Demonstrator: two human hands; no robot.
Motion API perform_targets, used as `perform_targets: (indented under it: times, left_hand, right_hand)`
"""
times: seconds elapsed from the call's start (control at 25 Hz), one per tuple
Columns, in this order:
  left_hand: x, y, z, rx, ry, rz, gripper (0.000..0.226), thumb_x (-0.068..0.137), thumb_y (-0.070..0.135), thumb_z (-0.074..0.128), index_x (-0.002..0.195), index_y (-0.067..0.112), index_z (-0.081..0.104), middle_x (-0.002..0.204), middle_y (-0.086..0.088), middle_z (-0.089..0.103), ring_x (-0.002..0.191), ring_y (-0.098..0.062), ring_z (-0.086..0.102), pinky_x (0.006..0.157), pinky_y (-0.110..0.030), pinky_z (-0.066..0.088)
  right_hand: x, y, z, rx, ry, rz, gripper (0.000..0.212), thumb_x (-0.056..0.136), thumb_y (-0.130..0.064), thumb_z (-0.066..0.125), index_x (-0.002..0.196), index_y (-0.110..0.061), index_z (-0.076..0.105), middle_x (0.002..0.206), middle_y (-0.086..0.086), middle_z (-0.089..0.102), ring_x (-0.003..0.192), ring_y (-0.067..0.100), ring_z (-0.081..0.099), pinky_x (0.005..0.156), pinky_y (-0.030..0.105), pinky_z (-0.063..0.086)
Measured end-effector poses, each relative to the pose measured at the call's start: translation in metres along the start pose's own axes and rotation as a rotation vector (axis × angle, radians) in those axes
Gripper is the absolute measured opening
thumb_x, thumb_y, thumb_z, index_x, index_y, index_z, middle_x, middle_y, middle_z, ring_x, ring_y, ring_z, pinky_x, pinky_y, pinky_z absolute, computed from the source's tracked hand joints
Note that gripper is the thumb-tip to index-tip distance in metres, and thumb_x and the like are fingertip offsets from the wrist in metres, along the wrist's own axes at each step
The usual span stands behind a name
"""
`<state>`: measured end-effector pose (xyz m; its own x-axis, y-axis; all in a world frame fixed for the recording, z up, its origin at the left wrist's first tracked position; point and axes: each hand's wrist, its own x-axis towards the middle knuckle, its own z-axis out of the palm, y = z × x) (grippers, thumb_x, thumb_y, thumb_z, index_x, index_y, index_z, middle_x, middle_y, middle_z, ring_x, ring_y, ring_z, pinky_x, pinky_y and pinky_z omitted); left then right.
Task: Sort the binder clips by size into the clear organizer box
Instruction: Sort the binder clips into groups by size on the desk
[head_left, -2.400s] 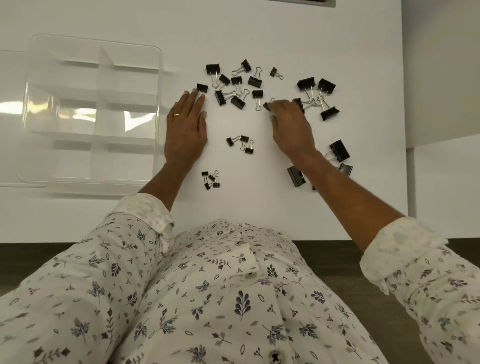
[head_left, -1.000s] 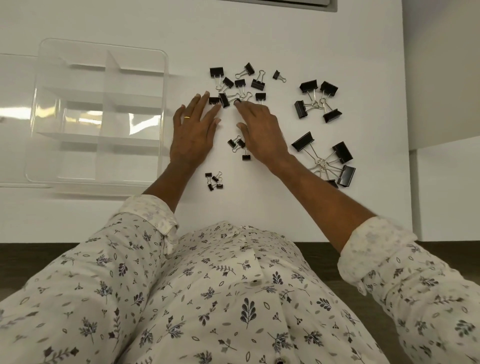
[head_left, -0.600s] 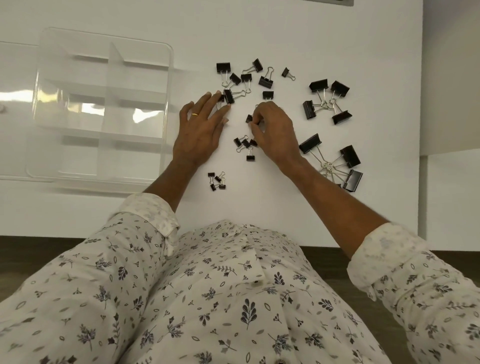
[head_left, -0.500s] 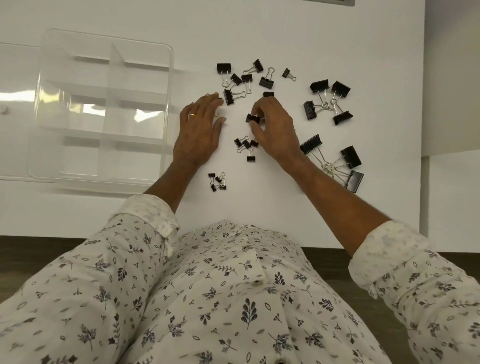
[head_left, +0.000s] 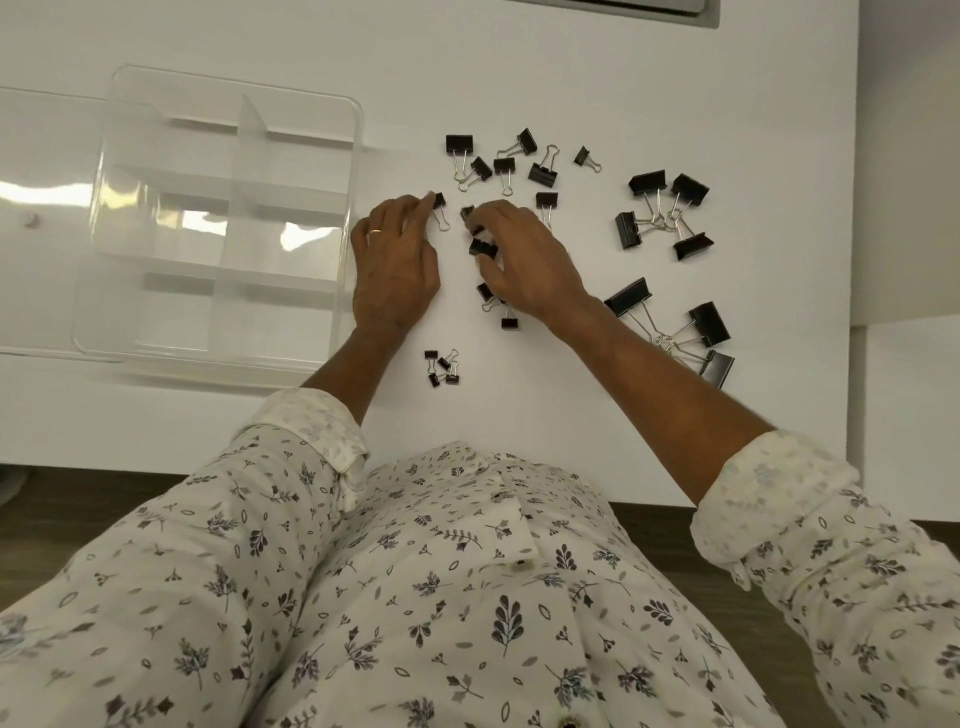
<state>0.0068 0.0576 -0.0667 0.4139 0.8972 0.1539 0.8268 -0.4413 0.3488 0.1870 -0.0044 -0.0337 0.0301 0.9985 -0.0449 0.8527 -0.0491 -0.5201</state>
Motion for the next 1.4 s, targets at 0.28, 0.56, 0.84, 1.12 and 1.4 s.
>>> perform_targets:
  times: [0.28,0.56,0.84,1.12,1.4]
  left_hand:
    - [-0.003,0.003,-0.002,-0.055,-0.01,0.085,0.049,0.104,0.021,0.039,0.153,0.021,0.039,0.154,-0.001,0.045,0.141,-0.018,0.042,0.115,-0.039,0.032]
    - [-0.005,-0.001,0.0,-0.05,-0.097,0.332,0.03,0.105,0.041,0.045,0.118,0.021,0.063,0.134,0.001,0.059,0.129,-0.019,0.052,0.108,-0.039,0.034]
    - [-0.01,-0.001,-0.003,-0.171,-0.09,0.311,0.034,0.103,0.034,0.051,0.132,0.019,0.059,0.137,-0.003,0.058,0.129,-0.02,0.052,0.106,-0.036,0.038]
    - [-0.02,-0.005,-0.001,-0.184,-0.066,0.223,0.031,0.101,0.034,0.056,0.129,0.023,0.065,0.138,-0.001,0.057,0.131,-0.02,0.05,0.109,-0.035,0.041]
    - [-0.031,-0.004,-0.006,-0.314,-0.018,0.085,0.045,0.094,0.025,0.063,0.137,0.012,0.056,0.143,-0.005,0.054,0.136,-0.021,0.048,0.112,-0.036,0.043]
  right_hand:
    - [-0.018,0.021,-0.006,0.23,-0.016,0.031,0.036,0.09,-0.011,0.069,0.121,-0.023,0.058,0.125,-0.006,0.061,0.1,0.015,0.063,0.09,0.037,0.056]
    - [-0.016,0.025,-0.004,0.378,-0.015,0.086,0.047,0.086,0.007,0.057,0.127,-0.017,0.053,0.127,0.0,0.053,0.107,0.016,0.062,0.089,0.036,0.059]
    - [-0.006,0.001,0.01,0.422,-0.009,0.052,0.042,0.086,0.005,0.056,0.124,-0.012,0.053,0.126,0.005,0.052,0.1,0.015,0.065,0.082,0.035,0.06]
    - [0.027,0.007,-0.012,0.346,-0.013,0.095,0.047,0.083,0.009,0.049,0.126,-0.009,0.056,0.131,0.006,0.054,0.106,0.02,0.064,0.081,0.02,0.053]
    - [0.087,0.006,-0.027,-0.178,0.001,0.016,0.048,0.1,-0.008,0.048,0.147,-0.018,0.049,0.148,0.006,0.053,0.127,0.033,0.051,0.103,0.046,0.041]
